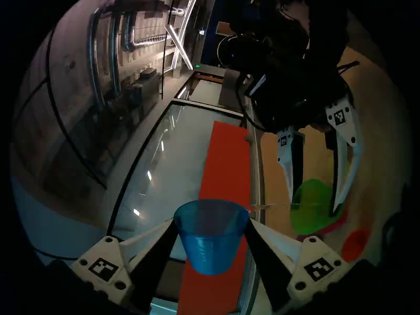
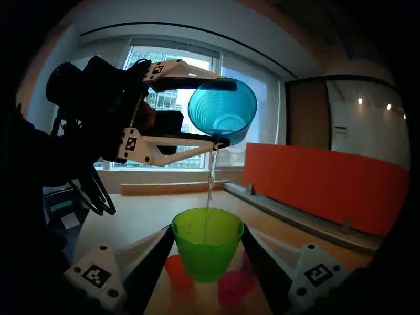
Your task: Pour water
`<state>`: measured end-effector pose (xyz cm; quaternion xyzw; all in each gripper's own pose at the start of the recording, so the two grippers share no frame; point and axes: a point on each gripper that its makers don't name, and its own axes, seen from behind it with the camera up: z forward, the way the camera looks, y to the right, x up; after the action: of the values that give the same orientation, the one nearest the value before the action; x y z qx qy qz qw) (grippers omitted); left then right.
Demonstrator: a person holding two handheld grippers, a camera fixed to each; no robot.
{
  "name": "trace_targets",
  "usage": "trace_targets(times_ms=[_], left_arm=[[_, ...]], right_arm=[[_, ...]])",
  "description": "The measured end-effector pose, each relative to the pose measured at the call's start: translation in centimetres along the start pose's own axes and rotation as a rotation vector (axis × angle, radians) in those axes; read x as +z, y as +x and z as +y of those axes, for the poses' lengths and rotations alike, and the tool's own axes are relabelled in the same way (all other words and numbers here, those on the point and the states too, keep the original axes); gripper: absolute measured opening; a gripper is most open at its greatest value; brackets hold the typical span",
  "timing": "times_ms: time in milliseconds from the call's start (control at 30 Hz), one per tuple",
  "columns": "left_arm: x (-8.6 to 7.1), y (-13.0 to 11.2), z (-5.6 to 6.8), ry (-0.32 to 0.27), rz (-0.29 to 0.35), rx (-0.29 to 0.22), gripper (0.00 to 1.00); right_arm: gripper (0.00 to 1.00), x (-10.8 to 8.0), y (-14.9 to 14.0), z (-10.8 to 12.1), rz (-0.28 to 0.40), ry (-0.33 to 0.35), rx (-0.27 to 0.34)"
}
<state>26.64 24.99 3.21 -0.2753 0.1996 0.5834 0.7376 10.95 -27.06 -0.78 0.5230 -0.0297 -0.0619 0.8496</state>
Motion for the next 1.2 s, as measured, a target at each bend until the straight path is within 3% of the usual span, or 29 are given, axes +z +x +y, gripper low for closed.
trace_targets(times_ms=[567,1200], left_arm=[[0.1,0.5,0.0,0.009,0.009,0.038,0.87],[-0.1,0.5,-0.9,0.017,0.003,0.108,0.87]], right_arm=[[0.92,0.1,0.1,0.0,0.002,0.0,-0.003],[0.92,0.0,0.6,-0.2,0.006,0.0,-0.008]])
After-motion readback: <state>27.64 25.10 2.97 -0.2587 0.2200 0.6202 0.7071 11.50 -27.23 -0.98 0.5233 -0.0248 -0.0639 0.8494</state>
